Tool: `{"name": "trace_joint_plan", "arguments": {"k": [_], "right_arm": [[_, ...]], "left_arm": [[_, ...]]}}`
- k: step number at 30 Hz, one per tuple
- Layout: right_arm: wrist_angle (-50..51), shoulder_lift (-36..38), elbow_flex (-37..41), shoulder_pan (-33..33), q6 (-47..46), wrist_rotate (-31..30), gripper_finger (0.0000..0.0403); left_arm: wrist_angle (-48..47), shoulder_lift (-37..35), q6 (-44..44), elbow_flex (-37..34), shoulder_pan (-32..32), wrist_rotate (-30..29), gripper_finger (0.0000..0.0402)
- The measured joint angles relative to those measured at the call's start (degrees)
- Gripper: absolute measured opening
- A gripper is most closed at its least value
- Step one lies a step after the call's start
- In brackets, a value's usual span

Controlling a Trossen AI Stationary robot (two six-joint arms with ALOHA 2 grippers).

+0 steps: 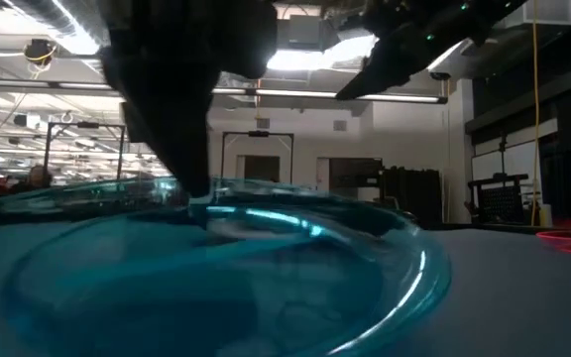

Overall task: Stack plastic plates
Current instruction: Stack the bottom blue plate on top of the top blue plate

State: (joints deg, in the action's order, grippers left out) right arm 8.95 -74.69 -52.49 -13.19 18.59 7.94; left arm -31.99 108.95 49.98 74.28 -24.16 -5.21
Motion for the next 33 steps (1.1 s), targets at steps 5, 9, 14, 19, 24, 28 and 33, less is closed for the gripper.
{"name": "trace_joint_plan", "arguments": {"k": [5,9,14,19,24,28,33], "right_arm": [[3.0,3.5,0.0,0.0,0.2,0.0,0.0108],[4.9,6.1,0.0,0.0,0.2,0.0,0.0108],[7.4,8.7,0.0,0.0,0.2,0.0,0.0108],[9.5,9.7,0.0,0.0,0.2,0.0,0.0108],[10.2,9.7,0.0,0.0,0.2,0.0,0.0108],[11.6,9.6,0.0,0.0,0.2,0.0,0.0108],[13.7,9.6,0.0,0.0,0.2,0.0,0.0108]], "left_arm": [[-0.4,0.0,-6.0,1.0,2.4,0.0,0.0000],[-0.5,0.0,-10.7,1.7,4.3,0.5,0.0000],[-0.4,-0.1,-15.7,1.9,7.1,0.7,0.0000],[0.7,-0.2,-20.4,1.9,10.3,3.1,0.0000],[3.7,-0.2,-24.8,1.9,13.4,5.7,0.0000],[5.6,-0.2,-25.3,1.9,16.7,6.8,0.0000],[8.4,-0.2,-25.2,1.9,21.9,11.6,0.0000]]}}
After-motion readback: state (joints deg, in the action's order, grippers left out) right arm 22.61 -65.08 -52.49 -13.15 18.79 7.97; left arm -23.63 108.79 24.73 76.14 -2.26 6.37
